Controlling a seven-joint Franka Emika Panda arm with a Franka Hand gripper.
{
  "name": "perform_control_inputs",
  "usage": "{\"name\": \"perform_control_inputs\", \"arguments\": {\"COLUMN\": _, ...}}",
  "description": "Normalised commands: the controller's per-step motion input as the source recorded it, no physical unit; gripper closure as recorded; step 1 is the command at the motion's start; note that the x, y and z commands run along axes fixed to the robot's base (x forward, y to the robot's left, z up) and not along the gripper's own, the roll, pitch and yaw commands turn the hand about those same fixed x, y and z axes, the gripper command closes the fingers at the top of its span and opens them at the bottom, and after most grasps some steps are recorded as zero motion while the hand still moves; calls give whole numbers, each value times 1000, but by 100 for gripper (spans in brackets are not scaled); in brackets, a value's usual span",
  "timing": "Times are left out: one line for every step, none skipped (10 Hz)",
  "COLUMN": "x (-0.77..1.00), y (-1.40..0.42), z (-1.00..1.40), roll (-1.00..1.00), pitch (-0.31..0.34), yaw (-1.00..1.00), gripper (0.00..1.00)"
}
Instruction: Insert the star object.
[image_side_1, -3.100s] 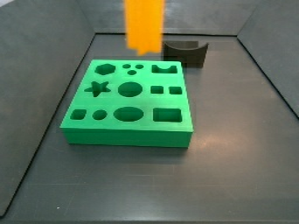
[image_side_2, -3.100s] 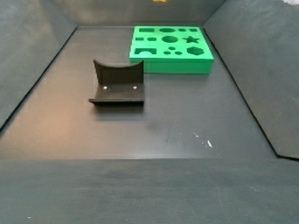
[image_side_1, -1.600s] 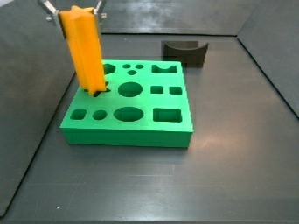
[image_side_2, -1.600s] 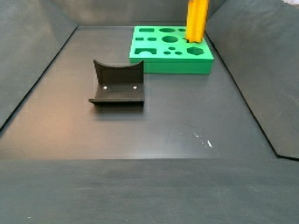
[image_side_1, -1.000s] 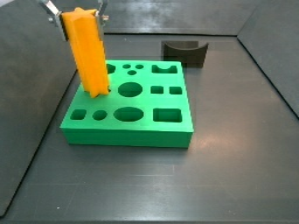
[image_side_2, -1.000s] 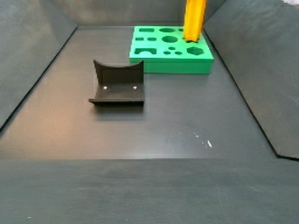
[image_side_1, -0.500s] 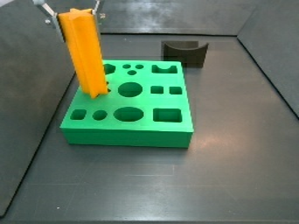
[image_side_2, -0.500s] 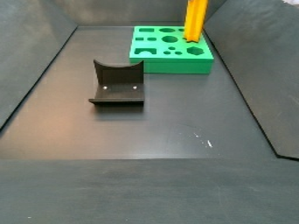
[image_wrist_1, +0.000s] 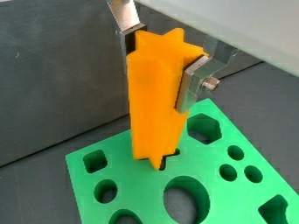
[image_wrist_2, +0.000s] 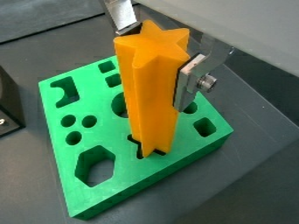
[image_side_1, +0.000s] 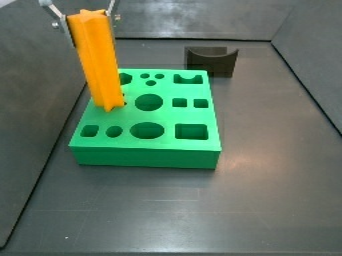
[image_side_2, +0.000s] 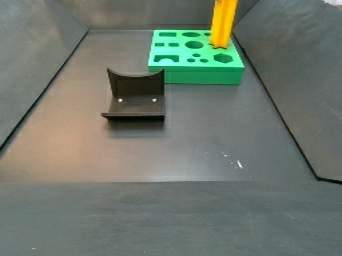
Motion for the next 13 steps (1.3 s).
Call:
{"name": "perform_control_inputs", "arguments": {"x": 46, "y": 80, "z": -466, "roll": 113, "pitch": 0, "yaw": 177, "gripper": 100}}
{"name": "perform_control_inputs", "arguments": {"x": 314, "y": 51, "z": -583, "roll": 83, "pitch": 66, "yaw": 29, "gripper": 100}}
{"name": "perform_control_inputs", "arguments": {"x": 354, "y": 3, "z": -646, "roll": 80, "pitch": 66, "yaw": 0, "gripper": 100}}
{"name": "perform_control_inputs", "arguments": {"x": 314, "y": 0, "z": -643, "roll": 83, "pitch": 60, "yaw": 0, "gripper": 100}}
{"name": "perform_control_inputs", "arguments": {"x": 94, "y": 0, "z": -611, "roll": 0, "pitch": 0, "yaw": -169, "gripper": 100}}
{"name": "perform_control_inputs", "arguments": {"x": 0, "y": 0, "z": -623, "roll": -51, "pitch": -61, "yaw": -274, "gripper": 100}}
{"name": "perform_control_inputs", "arguments": {"x": 0, "y": 0, "z": -643, "roll": -116, "pitch": -110, "yaw": -191, "gripper": 100}}
{"name": "perform_control_inputs", "arguments": {"x": 0, "y": 0, "z": -629, "roll": -130, "pitch": -70, "yaw": -46, "gripper": 100}}
{"name": "perform_control_inputs", "arguments": {"x": 0, "y": 0, "z": -560, "roll": -109, "pitch": -44, "yaw": 0, "gripper": 100}}
{"name": "perform_control_inputs", "arguments": {"x": 0, "y": 0, "z": -514, "roll": -64, "pitch": -27, "yaw": 0, "gripper": 100}}
{"name": "perform_control_inputs", "arguments": {"x": 0, "y": 0, "z": -209, "roll": -17, "pitch": -33, "yaw": 0, "gripper": 100}}
{"name": "perform_control_inputs", "arguments": {"x": 0, "y": -60, "z": 0, "roll": 77, "pitch": 0, "yaw": 0, "gripper": 100}}
{"name": "perform_control_inputs", "arguments": {"x": 0, "y": -37, "z": 0, "roll": 44, "pitch": 0, "yaw": 0, "gripper": 100}}
